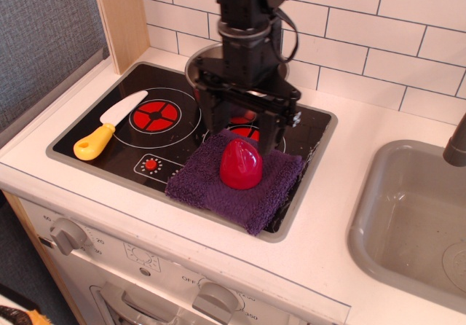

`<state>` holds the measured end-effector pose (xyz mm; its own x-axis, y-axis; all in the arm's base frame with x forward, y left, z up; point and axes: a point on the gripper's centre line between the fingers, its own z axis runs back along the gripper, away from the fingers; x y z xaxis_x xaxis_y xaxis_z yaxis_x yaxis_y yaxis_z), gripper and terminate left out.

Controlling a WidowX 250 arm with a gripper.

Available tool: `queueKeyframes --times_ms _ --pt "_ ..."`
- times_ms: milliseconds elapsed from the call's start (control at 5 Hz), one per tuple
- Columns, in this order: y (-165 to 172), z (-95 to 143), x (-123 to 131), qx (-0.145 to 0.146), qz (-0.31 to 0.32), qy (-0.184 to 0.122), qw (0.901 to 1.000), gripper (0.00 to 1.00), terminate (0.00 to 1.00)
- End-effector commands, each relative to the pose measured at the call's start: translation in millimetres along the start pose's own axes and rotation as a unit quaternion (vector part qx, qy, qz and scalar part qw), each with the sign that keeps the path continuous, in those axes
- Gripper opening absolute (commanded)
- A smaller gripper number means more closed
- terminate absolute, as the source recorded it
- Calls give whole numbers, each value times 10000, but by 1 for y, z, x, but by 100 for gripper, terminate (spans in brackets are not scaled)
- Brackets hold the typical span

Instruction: Picking up the silver bowl from the center and moving it to the top left of the oven

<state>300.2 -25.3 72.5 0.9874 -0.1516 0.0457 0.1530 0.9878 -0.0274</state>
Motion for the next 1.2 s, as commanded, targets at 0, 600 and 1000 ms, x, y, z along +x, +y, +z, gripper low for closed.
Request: queueKeyframes --times_ms 0,600,1000 --pt "20 25 65 -175 186 -701 9972 100 0" --pt "39 -24 94 -109 344 -293 9989 100 0" --pt "34 -26 88 -28 276 -270 9993 0 0"
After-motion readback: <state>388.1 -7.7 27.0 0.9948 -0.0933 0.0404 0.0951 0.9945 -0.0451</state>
